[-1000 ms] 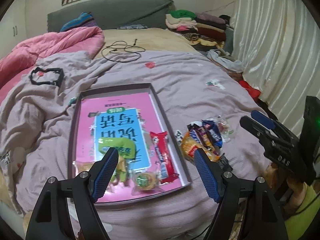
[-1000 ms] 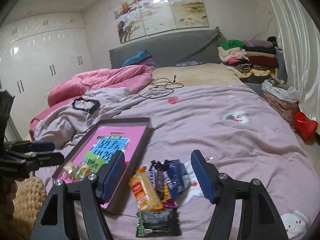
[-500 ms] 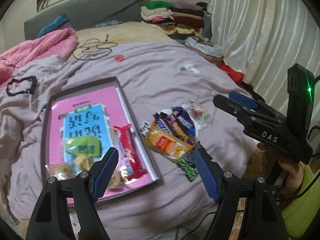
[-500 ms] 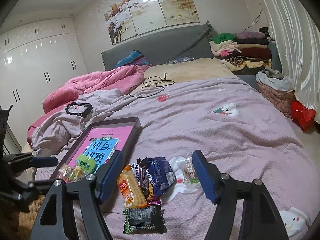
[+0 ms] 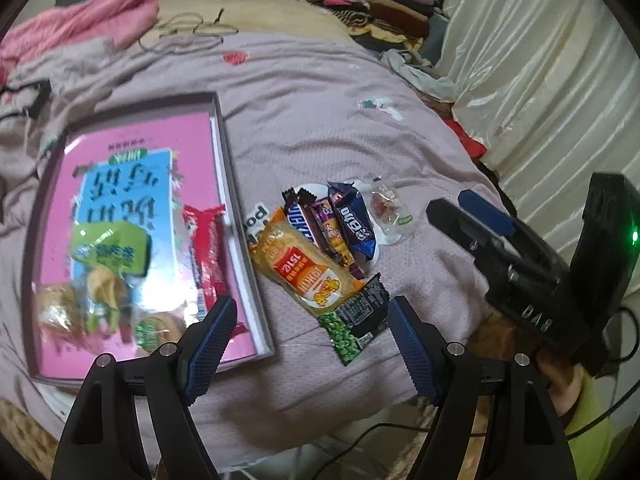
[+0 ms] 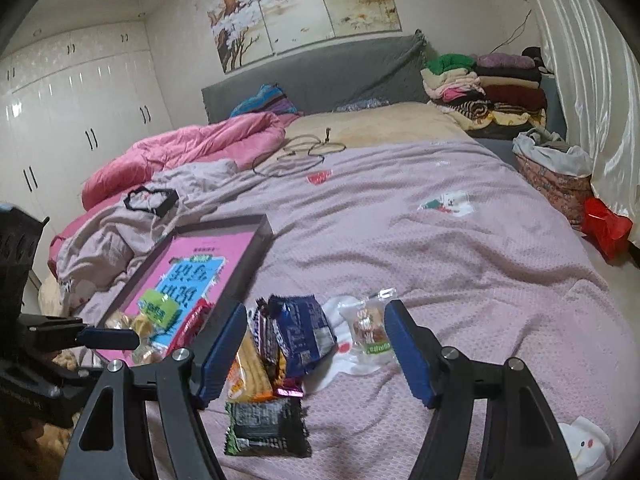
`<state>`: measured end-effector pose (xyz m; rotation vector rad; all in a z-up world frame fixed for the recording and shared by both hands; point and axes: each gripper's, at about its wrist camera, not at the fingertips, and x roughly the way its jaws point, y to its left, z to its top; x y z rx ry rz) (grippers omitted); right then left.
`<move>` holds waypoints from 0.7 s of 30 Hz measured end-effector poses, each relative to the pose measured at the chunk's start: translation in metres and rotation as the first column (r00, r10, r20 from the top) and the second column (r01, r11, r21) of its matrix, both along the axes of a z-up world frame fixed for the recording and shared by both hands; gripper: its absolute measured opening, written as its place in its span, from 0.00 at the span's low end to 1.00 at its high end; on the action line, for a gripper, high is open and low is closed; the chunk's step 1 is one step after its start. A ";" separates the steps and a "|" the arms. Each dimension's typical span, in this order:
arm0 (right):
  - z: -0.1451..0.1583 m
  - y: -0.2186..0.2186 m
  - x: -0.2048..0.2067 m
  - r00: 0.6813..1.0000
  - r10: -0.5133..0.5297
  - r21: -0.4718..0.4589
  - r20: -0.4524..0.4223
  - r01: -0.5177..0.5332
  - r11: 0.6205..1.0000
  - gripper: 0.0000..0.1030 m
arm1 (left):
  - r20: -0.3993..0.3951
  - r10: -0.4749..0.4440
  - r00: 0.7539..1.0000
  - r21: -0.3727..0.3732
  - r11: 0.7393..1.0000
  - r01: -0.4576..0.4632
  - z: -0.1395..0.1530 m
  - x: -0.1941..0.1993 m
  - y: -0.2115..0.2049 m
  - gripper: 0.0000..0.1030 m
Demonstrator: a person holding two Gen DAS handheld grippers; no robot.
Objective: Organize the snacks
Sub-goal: 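Withdraw both open tools from the tray toward the remaining snack pile, then grasp the yellow corn-stick bag with the left tool while the right tool grasps the blue packet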
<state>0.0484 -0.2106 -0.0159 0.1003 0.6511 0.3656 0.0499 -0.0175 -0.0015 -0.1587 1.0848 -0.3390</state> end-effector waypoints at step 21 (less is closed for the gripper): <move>-0.053 0.031 0.047 0.971 0.180 -0.078 -0.159 -0.194 0.978 0.54 | -0.096 0.008 0.995 -0.039 0.999 -0.012 -0.021 0.023 -0.012 0.66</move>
